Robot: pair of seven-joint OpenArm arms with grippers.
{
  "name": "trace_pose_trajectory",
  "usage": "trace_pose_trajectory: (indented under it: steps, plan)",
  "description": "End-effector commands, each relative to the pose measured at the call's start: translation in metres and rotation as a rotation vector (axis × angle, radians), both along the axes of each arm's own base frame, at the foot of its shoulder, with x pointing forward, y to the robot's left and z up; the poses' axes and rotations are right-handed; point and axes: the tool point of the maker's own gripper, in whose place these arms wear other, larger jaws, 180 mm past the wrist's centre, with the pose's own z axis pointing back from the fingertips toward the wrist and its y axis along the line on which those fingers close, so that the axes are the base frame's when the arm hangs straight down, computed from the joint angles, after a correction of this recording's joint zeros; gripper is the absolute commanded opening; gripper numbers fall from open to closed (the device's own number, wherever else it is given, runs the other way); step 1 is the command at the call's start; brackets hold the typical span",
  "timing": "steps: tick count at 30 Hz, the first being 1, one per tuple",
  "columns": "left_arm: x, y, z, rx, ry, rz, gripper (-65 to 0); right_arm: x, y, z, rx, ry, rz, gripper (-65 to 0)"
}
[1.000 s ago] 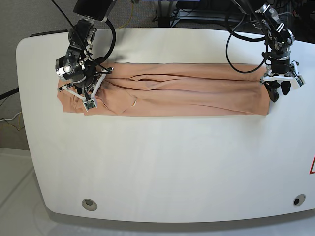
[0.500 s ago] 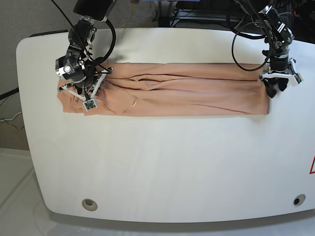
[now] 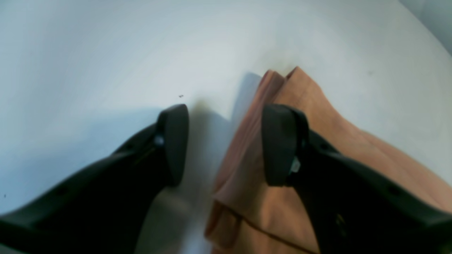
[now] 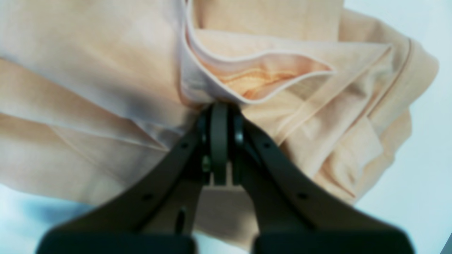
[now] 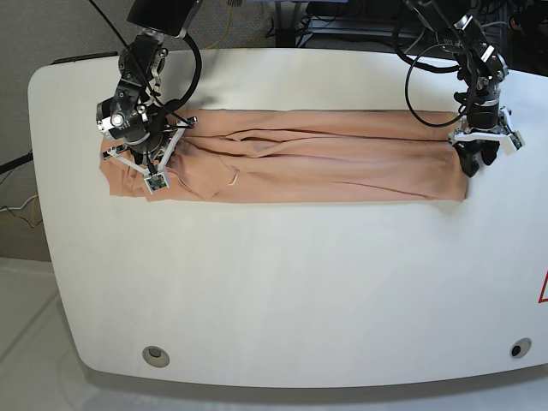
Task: Fold the T-shirt properly
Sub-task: 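Drag the pinched strip end with the left gripper toward the right gripper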
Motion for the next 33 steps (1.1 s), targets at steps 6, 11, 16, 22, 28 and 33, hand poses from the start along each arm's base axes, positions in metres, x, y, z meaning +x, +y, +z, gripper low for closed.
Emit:
trace_pose_trajectory:
  steps: [6, 11, 16, 22, 28, 33]
  plan:
    - [0.0, -0.014, -0.01, -0.017, 0.05, -0.042, -34.4, -0.008, -0.008, -0.003, -0.037, 0.047, -0.003, -62.6]
    - [-0.001, -0.024, -0.015, -0.042, 0.051, -0.04, -34.4, -0.008, -0.008, -0.003, -0.037, 0.047, -0.003, -62.6]
    - [0.0, -0.026, -0.015, -0.041, 0.054, -0.048, -34.4, -0.008, -0.008, -0.003, -0.037, 0.047, -0.003, -62.6]
    - [-0.003, -0.04, -0.022, -0.047, 0.075, -0.09, -34.4, -0.008, -0.008, -0.003, -0.037, 0.047, -0.003, -62.6]
    - [-0.003, -0.042, -0.023, -0.05, 0.077, -0.094, -34.4, -0.008, -0.008, -0.003, -0.037, 0.047, -0.003, -62.6]
    - [-0.003, -0.042, -0.023, -0.05, 0.077, -0.094, -34.4, -0.008, -0.008, -0.003, -0.038, 0.046, -0.003, -62.6]
